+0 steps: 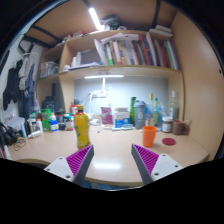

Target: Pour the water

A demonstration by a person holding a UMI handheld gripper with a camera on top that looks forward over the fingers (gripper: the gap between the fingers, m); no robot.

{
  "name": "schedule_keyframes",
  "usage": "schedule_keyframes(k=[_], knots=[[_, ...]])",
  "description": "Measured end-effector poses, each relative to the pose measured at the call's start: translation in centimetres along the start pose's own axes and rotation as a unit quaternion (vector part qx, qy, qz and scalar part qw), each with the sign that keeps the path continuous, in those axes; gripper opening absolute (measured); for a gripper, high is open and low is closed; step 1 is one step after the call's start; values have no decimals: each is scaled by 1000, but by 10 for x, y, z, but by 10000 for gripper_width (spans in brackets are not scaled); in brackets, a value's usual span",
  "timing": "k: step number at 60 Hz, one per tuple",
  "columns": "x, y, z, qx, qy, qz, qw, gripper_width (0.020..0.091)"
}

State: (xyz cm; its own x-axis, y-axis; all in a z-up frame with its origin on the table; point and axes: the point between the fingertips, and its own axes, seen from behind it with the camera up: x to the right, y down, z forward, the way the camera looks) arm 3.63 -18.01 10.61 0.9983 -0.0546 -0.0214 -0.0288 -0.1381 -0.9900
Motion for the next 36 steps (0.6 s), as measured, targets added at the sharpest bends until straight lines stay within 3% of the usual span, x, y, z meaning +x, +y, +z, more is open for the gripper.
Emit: schedule_keyframes(k=[9,18,33,35,36], knots=[[-66,-11,59,11,-44,-2,999,839],[-114,-6,118,-4,-56,-6,998,839],[-134,2,194,-20,-30,-13,999,835],[-135,2,201,-24,-30,-11,999,818],[-133,1,202,-26,-30,-12,999,724]])
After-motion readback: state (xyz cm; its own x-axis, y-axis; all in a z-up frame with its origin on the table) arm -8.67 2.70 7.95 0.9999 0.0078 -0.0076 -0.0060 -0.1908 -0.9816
